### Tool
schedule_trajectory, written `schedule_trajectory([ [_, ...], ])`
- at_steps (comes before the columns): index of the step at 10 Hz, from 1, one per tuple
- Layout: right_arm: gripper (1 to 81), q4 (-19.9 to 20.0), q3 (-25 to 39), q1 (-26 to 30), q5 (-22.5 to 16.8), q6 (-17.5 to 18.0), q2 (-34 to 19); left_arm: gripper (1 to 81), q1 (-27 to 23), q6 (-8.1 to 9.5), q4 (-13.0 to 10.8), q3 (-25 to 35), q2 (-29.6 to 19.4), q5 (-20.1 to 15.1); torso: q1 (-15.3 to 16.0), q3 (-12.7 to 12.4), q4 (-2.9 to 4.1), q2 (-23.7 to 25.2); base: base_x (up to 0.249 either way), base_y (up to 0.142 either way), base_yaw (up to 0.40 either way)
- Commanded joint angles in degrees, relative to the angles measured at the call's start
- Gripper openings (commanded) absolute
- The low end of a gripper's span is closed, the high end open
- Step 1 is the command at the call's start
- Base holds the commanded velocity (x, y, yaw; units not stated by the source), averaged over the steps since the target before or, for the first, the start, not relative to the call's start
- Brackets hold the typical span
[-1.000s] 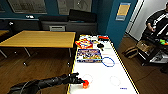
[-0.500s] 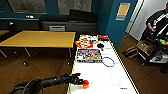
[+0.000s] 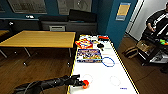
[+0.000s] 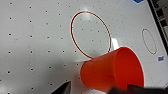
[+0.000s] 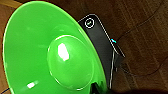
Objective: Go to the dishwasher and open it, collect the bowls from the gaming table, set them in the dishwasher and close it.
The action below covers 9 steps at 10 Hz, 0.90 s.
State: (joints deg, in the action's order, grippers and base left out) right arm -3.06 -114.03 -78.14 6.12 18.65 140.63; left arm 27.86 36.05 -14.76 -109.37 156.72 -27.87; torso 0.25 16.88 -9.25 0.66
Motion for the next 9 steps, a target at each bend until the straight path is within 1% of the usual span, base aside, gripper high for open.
schedule_trajectory([
  [1, 1.0, -0.8, 0.1, 2.3, -3.1, 0.0, -2.3, 81.1, -7.9, -0.01, 0.2, 0.6, 1.2, -1.4, 0.0, 0.0, 0.00, 0.0, 0.000, 0.000, 0.000],
  [3, 1.0, -0.8, 0.0, 2.3, -3.4, 0.0, -2.2, 81.1, -7.9, -0.01, 0.2, 0.6, 2.0, -1.5, 0.0, 0.0, 0.00, 0.0, 0.000, 0.000, 0.000],
  [6, 1.0, -0.8, -0.4, 2.3, -3.4, 0.0, -1.8, 81.1, -5.5, -0.54, -0.1, -0.7, 3.8, -1.5, 0.0, 0.0, 0.00, 0.0, 0.000, 0.000, 0.000],
  [8, 1.0, -0.8, -0.4, 2.3, -3.4, 0.0, -1.7, 81.1, -4.0, -0.54, -2.3, -1.4, 4.6, -1.5, 0.0, 0.0, 0.00, 0.0, 0.000, 0.000, 0.000],
  [9, 1.0, -0.8, -0.5, 2.3, -3.4, 0.0, -1.7, 1.0, -2.9, -0.80, -4.4, -0.9, 4.6, -1.6, 0.0, 0.0, 0.00, 0.0, 0.000, 0.000, 0.000],
])
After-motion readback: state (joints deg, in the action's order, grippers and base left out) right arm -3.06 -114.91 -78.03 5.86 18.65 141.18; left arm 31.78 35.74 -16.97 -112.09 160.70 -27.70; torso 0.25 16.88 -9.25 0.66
